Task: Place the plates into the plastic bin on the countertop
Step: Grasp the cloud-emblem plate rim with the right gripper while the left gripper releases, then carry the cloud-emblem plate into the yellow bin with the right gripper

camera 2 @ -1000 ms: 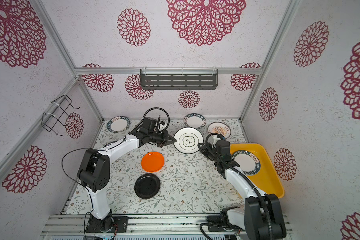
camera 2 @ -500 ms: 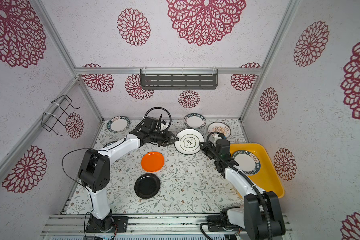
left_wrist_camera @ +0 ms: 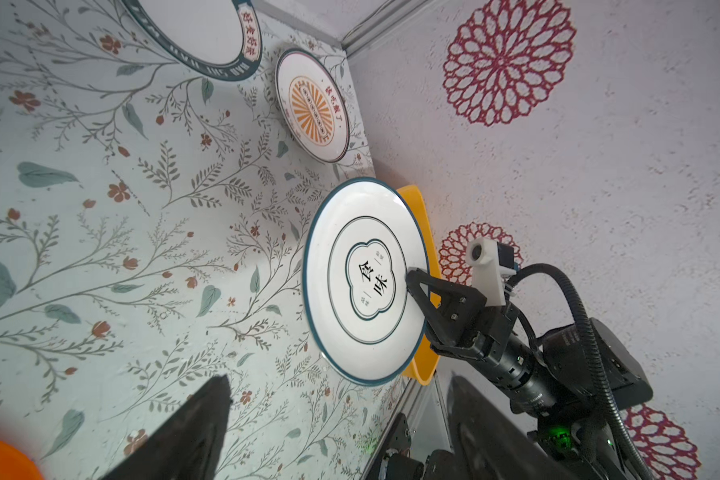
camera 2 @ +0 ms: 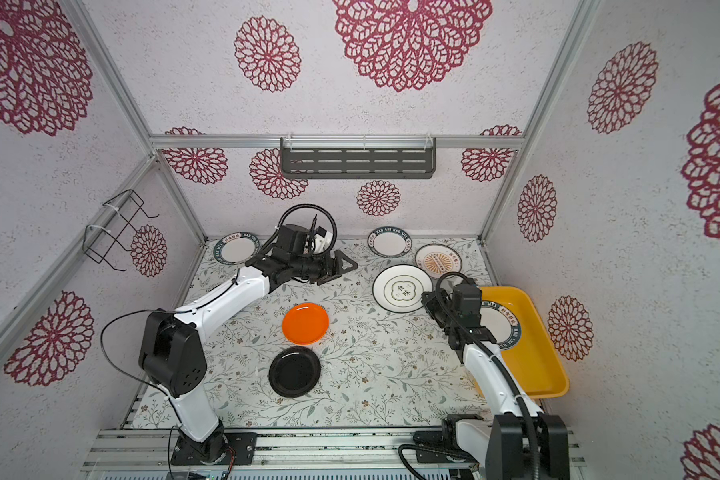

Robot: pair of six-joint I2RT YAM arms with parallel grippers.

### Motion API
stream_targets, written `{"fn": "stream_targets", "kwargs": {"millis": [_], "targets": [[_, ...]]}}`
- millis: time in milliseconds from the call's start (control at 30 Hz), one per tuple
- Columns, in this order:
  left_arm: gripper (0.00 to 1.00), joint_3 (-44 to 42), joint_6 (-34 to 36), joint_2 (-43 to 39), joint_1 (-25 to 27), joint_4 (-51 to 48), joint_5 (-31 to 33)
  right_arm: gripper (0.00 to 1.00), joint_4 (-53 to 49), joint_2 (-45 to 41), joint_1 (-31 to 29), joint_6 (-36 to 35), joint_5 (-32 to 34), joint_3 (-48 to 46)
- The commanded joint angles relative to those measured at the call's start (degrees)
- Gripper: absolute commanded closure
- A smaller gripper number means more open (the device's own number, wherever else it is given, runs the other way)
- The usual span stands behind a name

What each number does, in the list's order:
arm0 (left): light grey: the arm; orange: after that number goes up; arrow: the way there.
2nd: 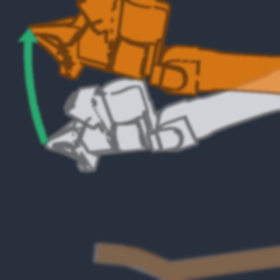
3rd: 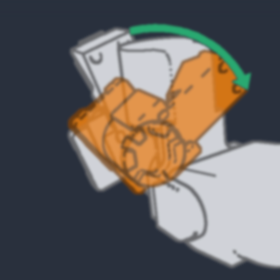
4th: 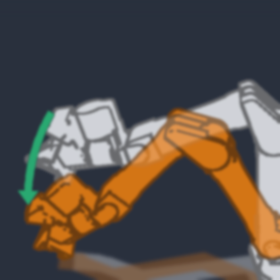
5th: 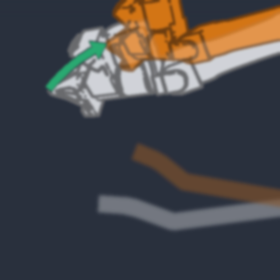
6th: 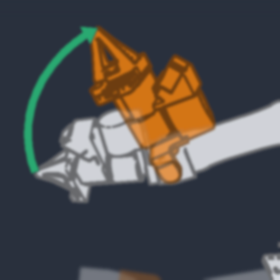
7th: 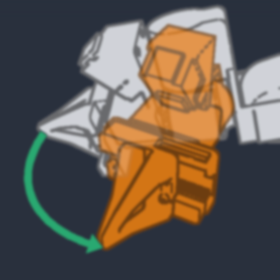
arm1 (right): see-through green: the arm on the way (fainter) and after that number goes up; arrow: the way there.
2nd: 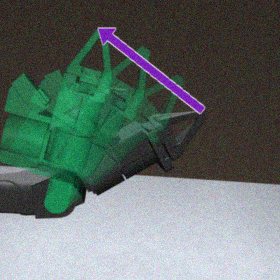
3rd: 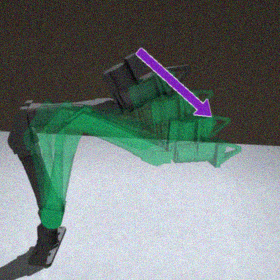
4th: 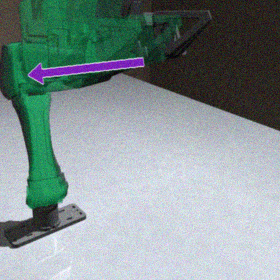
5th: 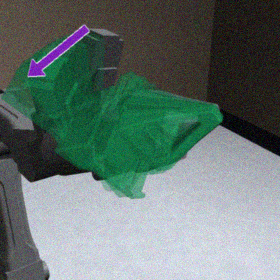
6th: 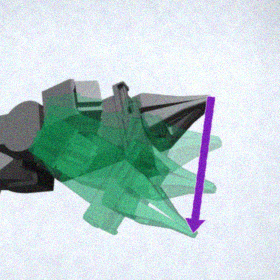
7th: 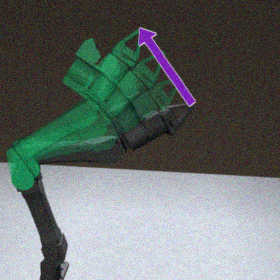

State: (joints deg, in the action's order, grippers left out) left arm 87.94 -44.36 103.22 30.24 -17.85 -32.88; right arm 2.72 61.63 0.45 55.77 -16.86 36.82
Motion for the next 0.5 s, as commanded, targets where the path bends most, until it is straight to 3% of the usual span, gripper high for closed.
{"fn": "stream_targets", "kwargs": {"millis": [0,300,467], "targets": [[0.12,-2.06,0.28,-2.79,3.57,7.5,3.03,1.0,-3.51,-5.62,5.1,-3.07,-2.05,0.34],[0.04,-2.54,-0.16,-1.72,5.97,12.75,6.01,1.0,-14.87,-12.88,19.42,-9.5,-3.29,2.06],[0.02,-3.12,0.01,-2.09,5.97,12.86,7.19,1.0,-15.58,-13.37,30.72,-10.69,-6.64,2.19]]}}
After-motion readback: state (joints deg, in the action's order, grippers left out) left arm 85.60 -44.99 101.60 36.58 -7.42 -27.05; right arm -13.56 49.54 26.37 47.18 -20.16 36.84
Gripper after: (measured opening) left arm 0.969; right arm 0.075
